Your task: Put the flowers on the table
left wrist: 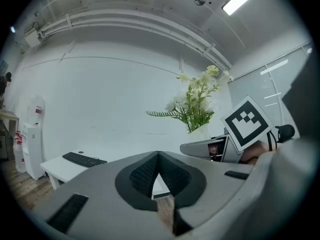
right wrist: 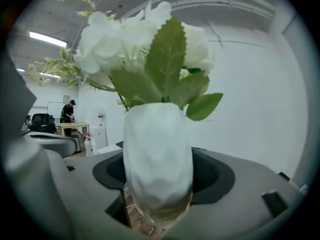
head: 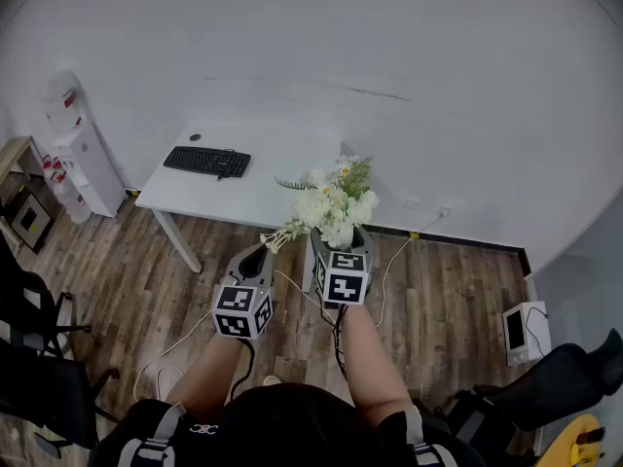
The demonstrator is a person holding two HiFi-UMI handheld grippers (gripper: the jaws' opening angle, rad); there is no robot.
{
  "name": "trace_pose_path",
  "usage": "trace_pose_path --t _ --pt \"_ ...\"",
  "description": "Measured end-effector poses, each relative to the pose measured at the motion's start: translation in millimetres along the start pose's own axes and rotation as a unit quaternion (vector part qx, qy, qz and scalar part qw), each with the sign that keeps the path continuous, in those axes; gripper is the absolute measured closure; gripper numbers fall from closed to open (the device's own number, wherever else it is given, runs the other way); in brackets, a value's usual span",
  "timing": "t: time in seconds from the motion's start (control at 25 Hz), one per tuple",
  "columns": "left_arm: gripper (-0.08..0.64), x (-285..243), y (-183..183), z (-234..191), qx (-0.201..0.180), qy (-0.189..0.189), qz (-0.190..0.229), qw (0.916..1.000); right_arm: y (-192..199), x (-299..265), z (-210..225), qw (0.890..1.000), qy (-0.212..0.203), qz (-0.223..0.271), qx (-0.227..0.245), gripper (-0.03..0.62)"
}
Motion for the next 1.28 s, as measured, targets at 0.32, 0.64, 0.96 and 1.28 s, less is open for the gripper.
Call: trace_pose_path --t 0.32,0.64,0.96,1.28 --pt "0.56 4 1 4 -0.001 -0.004 0.001 1.0 1 9 2 1.0 0.002 0.013 0.001 0.232" --pt "0.56 0 6 -2 0.004 -0.001 -0.006 1.0 0 6 -5 1.0 0.005 0.021 0.014 0.232" --pt "0.56 -4 12 -21 0.004 -0.01 -0.006 0.9999 7 -9 -25 0.999 -0.006 0.032 0.034 0.232" --pt "0.56 -9 15 -67 -0.006 -0.021 0.0 0.9998 4 -37 -48 0.999 -0.013 0.041 0.027 0.232"
Point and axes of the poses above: the fingertips, and each gripper's own axes: x backward along the fingers, z to its right, y out of its underside, the point moved 3 cm from there along x, backward along the fingers, and after that the axes turned 13 degrees about -z, right-handed, at the moved point
